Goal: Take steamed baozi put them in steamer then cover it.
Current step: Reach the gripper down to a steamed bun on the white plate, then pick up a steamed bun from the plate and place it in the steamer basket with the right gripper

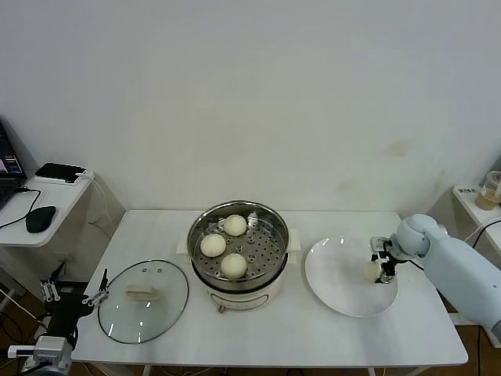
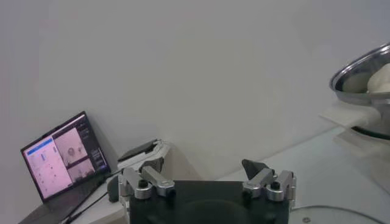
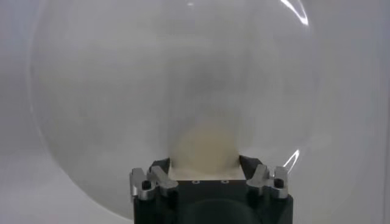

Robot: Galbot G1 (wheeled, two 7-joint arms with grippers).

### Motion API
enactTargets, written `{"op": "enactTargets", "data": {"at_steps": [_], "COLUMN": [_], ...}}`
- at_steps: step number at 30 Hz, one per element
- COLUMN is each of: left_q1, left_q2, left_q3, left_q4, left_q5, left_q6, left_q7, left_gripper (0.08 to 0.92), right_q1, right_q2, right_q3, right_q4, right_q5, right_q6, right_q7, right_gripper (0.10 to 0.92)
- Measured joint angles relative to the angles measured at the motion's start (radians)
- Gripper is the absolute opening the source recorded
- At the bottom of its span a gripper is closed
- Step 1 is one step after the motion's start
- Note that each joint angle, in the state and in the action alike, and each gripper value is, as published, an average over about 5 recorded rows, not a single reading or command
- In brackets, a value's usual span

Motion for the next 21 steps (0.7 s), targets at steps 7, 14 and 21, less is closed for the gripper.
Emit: {"op": "enactTargets", "data": {"at_steps": [7, 14, 21], "left_q1": [0.001, 0.0, -0.001], "left_q2": [0.0, 0.002, 0.0], "left_q3": [-0.002, -0.007, -0.004], "left_q4": [-0.001, -0.007, -0.011], "left_q5": [-0.001, -0.005, -0.006], "left_q6": [0.0, 0.0, 0.0], "left_q7": [0.0, -0.001, -0.003], "left_gripper": [0.823, 0.823, 0.823], "right_q1": [0.015, 0.083, 0.247], "right_q2": [-0.005, -0.045, -0.086], "right_q3": [-0.008, -0.055, -0.167], "right_q4": [0.01, 0.067, 0.171], "right_q5": [0.012, 0.06, 0.164], "right_q6": [-0.007, -0.03, -0.079], "right_q7": [-0.012, -0.032, -0.039], "right_gripper": [0.579, 0.577, 0.578]}}
